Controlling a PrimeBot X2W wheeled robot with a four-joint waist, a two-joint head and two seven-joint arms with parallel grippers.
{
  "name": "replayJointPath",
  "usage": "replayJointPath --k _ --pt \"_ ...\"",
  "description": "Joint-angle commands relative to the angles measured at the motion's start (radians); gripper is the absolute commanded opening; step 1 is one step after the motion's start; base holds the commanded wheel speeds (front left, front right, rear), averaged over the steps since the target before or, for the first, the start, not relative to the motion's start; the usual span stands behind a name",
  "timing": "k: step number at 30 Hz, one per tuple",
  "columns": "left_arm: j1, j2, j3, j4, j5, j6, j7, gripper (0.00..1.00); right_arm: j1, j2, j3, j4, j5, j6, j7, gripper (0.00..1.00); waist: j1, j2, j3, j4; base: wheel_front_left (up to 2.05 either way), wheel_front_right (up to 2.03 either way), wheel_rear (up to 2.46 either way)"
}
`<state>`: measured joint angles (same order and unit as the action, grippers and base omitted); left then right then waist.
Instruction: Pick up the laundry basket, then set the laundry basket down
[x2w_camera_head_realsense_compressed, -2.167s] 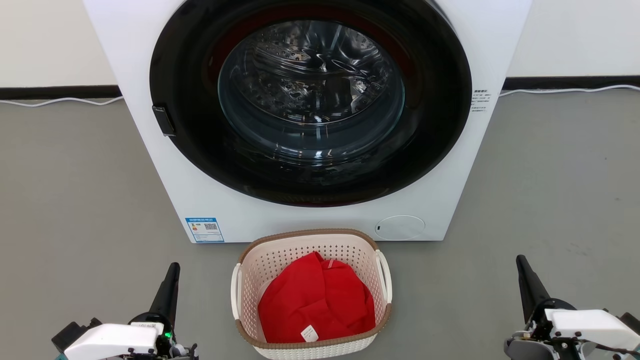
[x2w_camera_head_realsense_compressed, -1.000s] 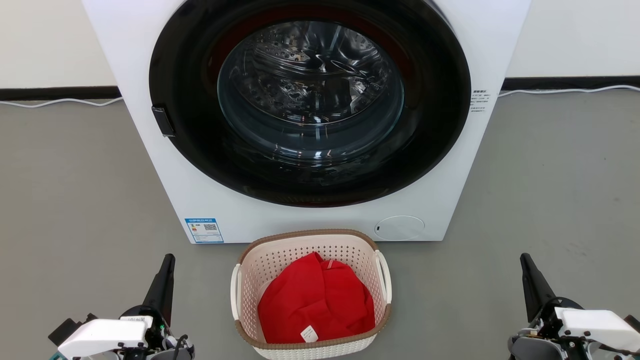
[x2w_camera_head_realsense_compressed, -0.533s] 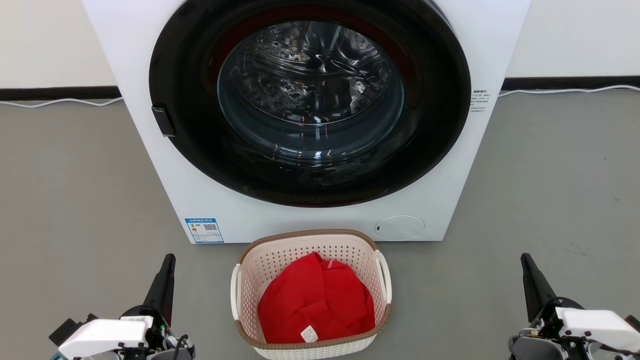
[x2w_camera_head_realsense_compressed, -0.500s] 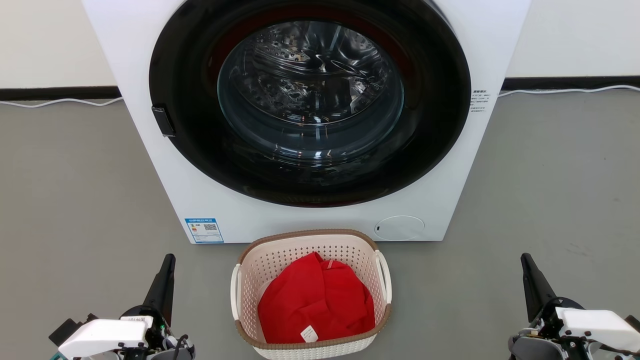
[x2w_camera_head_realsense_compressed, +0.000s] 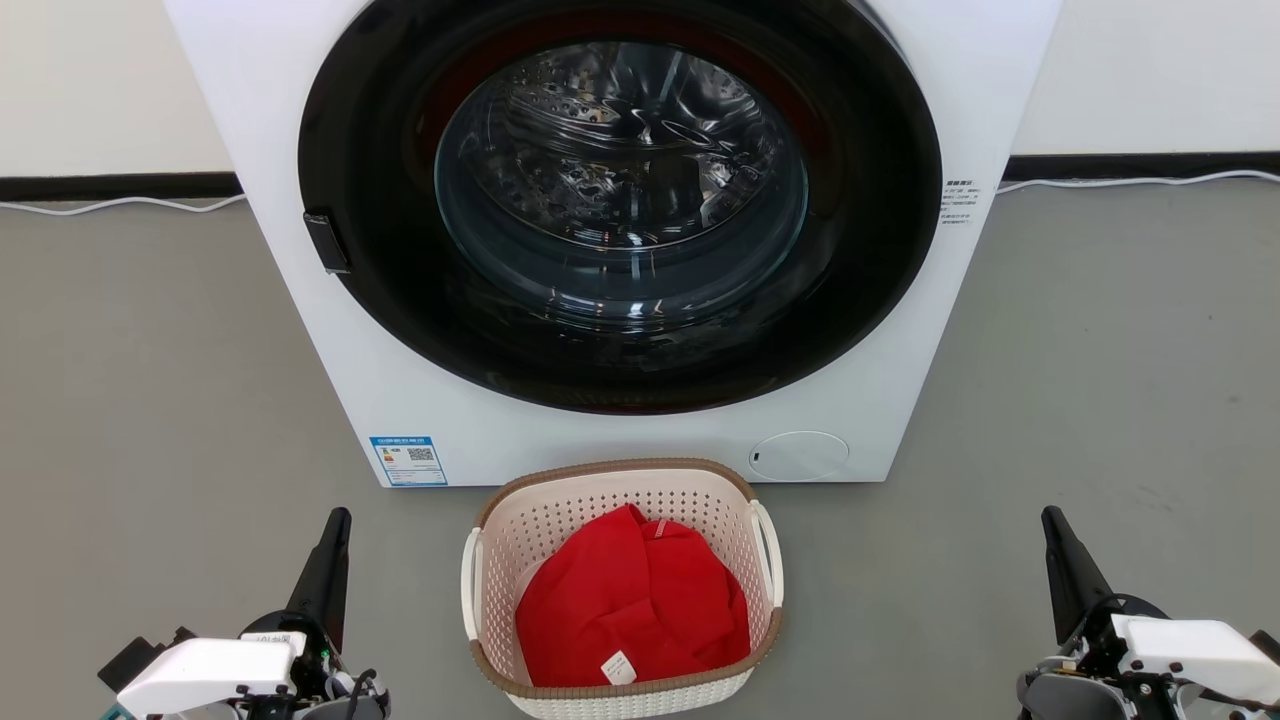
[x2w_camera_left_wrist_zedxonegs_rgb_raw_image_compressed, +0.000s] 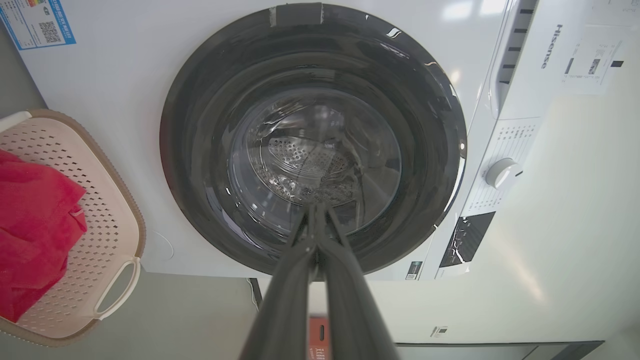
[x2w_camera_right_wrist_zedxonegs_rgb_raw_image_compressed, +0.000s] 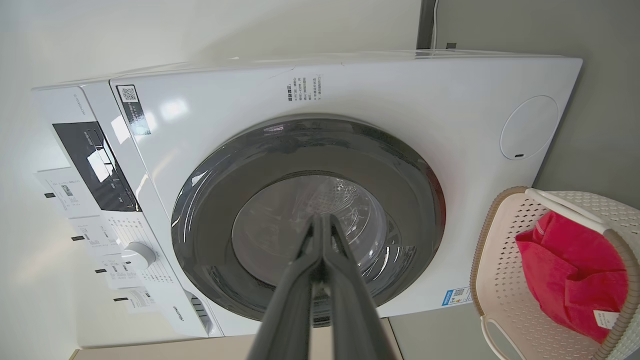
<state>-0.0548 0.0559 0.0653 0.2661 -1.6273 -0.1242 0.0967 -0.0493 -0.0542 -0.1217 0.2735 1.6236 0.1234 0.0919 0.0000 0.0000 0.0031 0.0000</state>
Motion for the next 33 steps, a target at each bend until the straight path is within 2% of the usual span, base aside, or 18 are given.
replayJointPath --k 1,33 --pt "-0.052 0.005 0.034 -0.021 0.007 -0.007 0.005 0.0 -0.057 -0.006 0.022 -0.03 -0.004 0.007 0.01 0.0 0.0 0.0 0.0 0.0 0.0 0.0 0.0" --pt "-0.052 0.001 0.04 -0.021 0.011 -0.007 0.009 0.0 -0.058 -0.002 0.016 -0.029 -0.008 0.007 0.015 0.0 0.0 0.0 0.0 0.0 0.0 0.0 0.0"
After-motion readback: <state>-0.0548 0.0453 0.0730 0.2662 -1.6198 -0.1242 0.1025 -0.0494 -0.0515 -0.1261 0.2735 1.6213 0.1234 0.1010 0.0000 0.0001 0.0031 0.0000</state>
